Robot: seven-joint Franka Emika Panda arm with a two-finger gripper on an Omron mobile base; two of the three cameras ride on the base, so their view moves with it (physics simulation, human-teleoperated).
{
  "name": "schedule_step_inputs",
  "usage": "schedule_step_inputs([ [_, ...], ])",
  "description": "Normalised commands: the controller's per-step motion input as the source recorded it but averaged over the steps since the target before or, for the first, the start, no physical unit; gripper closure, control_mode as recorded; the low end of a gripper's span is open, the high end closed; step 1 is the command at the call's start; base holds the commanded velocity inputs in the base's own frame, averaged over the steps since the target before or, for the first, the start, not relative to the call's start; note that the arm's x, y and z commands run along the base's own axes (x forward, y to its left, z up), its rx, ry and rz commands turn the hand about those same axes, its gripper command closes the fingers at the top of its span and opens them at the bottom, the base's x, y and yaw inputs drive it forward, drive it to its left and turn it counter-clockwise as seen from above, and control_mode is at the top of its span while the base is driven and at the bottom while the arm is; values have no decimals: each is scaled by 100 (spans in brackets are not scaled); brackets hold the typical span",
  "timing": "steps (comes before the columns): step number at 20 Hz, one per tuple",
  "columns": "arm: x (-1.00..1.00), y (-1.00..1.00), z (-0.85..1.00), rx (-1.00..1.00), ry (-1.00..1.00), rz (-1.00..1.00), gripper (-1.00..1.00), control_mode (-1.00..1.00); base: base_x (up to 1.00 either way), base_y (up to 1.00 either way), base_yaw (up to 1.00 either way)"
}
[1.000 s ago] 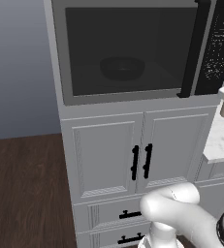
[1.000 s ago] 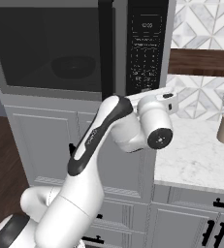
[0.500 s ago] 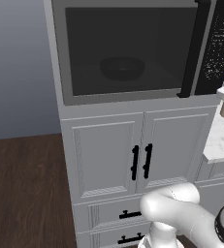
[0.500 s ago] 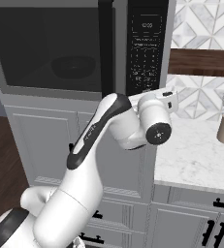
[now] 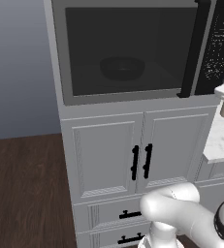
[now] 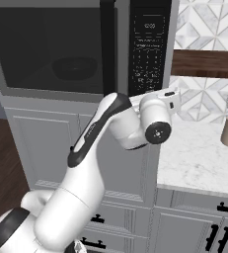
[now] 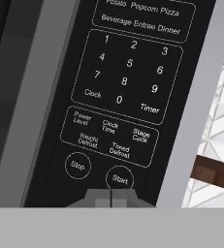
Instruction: Open the microwave, place the bowl with waffle inside the microwave, then close the microwave door and turn it on.
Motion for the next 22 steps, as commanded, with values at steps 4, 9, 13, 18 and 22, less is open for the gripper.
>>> schedule_step_inputs([
  [4, 19, 0, -11, 0, 0, -2, 100, -100, 0, 0, 0],
  [9, 20, 0, -4, 0, 0, -1, 100, -100, 0, 0, 0],
  [13, 23, 0, -1, 0, 0, -1, 100, -100, 0, 0, 0],
  [18, 22, -1, 0, 0, 0, -2, 100, -100, 0, 0, 0],
  [22, 25, -4, 0, 0, 0, -2, 100, -100, 0, 0, 0],
])
